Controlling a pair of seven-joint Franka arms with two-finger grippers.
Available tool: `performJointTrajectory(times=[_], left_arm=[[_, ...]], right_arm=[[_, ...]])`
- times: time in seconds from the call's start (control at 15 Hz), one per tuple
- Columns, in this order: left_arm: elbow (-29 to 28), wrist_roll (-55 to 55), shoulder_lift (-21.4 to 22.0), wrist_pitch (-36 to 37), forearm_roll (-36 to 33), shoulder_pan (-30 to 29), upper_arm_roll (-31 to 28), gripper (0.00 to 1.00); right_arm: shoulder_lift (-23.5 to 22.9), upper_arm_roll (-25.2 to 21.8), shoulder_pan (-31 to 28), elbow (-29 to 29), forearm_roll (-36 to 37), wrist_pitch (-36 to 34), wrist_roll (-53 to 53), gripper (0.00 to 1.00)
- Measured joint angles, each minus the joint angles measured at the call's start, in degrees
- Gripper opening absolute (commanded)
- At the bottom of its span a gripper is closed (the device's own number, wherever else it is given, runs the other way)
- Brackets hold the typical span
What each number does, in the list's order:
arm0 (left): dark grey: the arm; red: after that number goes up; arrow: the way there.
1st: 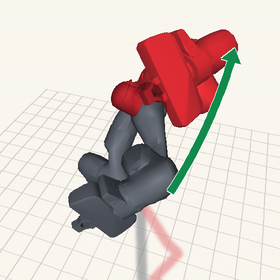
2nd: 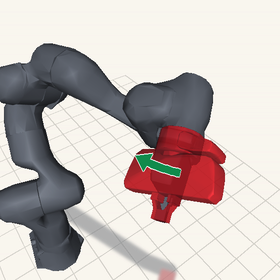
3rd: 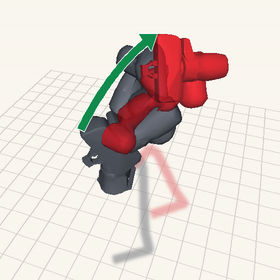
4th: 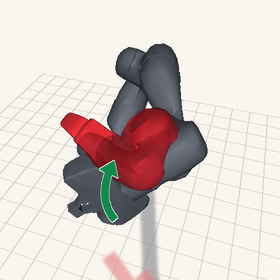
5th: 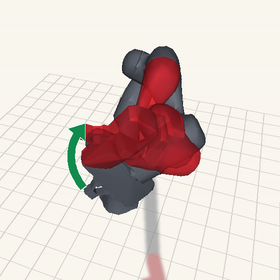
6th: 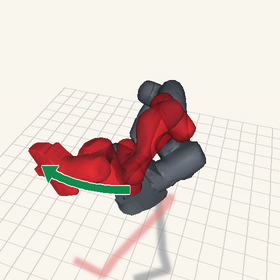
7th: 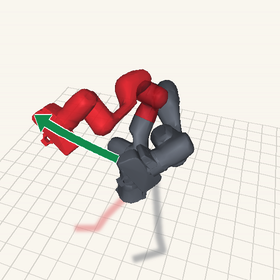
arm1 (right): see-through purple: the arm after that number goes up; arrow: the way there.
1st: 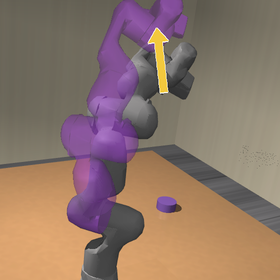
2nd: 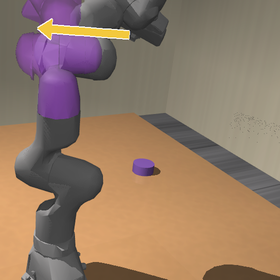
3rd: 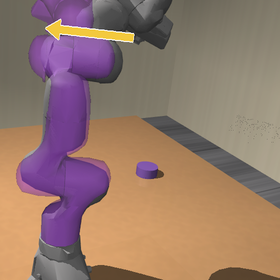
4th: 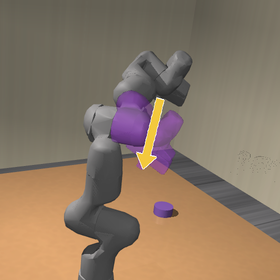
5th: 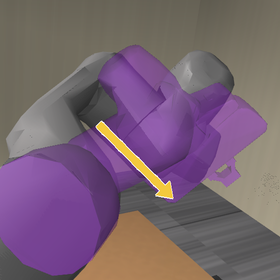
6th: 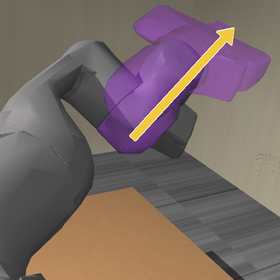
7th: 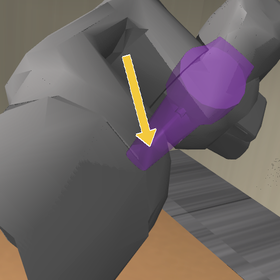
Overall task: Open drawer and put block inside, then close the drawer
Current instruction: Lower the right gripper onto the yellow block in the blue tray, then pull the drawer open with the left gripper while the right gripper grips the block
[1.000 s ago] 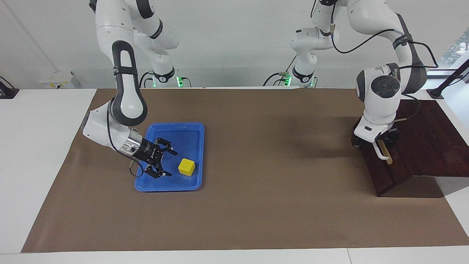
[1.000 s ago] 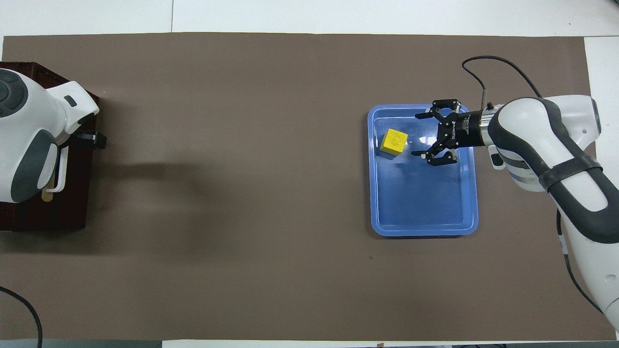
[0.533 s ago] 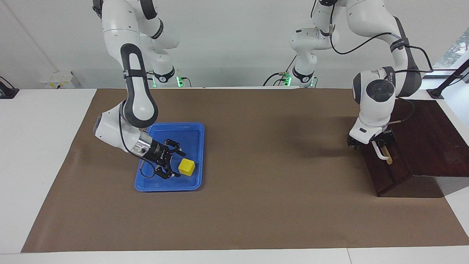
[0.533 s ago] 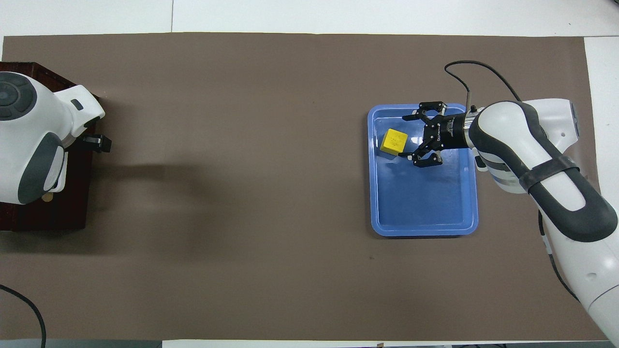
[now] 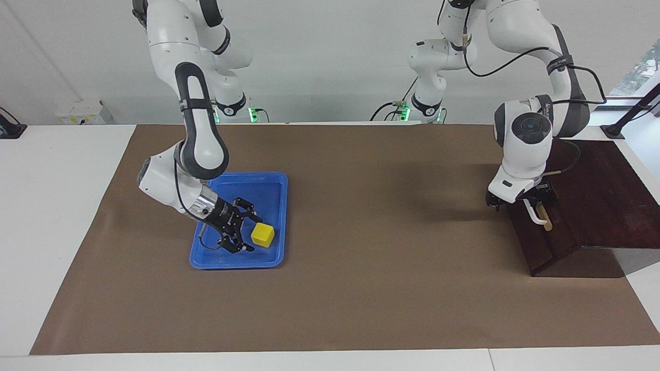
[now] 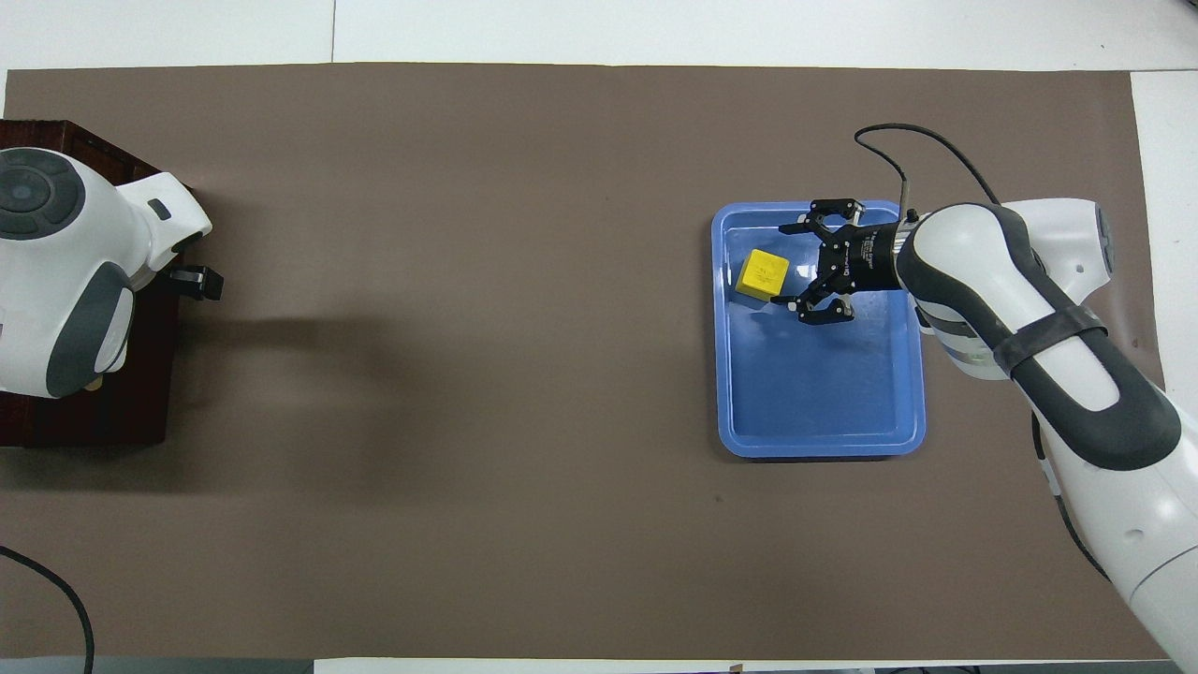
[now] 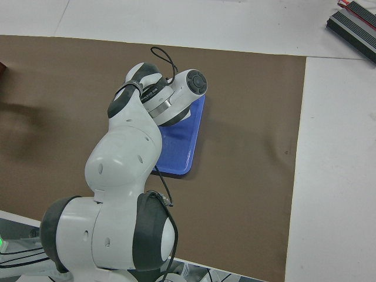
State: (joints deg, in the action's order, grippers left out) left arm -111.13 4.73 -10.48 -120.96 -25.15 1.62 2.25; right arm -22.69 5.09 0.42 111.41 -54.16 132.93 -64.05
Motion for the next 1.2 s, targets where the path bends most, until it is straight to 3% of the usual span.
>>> performJointTrajectory(times=[0.47, 0.6, 0.73, 1.0, 1.07, 1.2], left_arm=[[0.0, 1.1, 0.0, 0.0, 0.5, 5.6, 0.1, 1.00], [0.2, 2.4, 0.0, 0.0, 1.6, 7.6, 0.2, 1.00], [0.5, 2.7, 0.0, 0.2, 2.3, 9.5, 0.2, 1.00], [1.6, 3.0, 0.0, 1.1, 2.5, 11.3, 0.2, 1.00], [1.7, 3.0, 0.0, 1.1, 2.7, 11.6, 0.2, 1.00], [1.7, 3.0, 0.0, 1.2, 2.7, 11.9, 0.4, 1.00]], right_arm=[[0.0, 0.0, 0.2, 0.7, 0.0, 1.2, 0.0, 0.99], [0.0, 0.0, 0.3, 1.0, 0.0, 1.3, 0.0, 0.92], [0.0, 0.0, 0.3, 1.2, 0.0, 1.3, 0.0, 0.75], [0.0, 0.0, 0.3, 1.2, -0.1, 1.4, 0.0, 0.08], [0.0, 0.0, 0.3, 1.2, -0.4, 1.4, 0.0, 0.00], [0.0, 0.0, 0.3, 1.1, -0.6, 1.5, 0.0, 0.00]])
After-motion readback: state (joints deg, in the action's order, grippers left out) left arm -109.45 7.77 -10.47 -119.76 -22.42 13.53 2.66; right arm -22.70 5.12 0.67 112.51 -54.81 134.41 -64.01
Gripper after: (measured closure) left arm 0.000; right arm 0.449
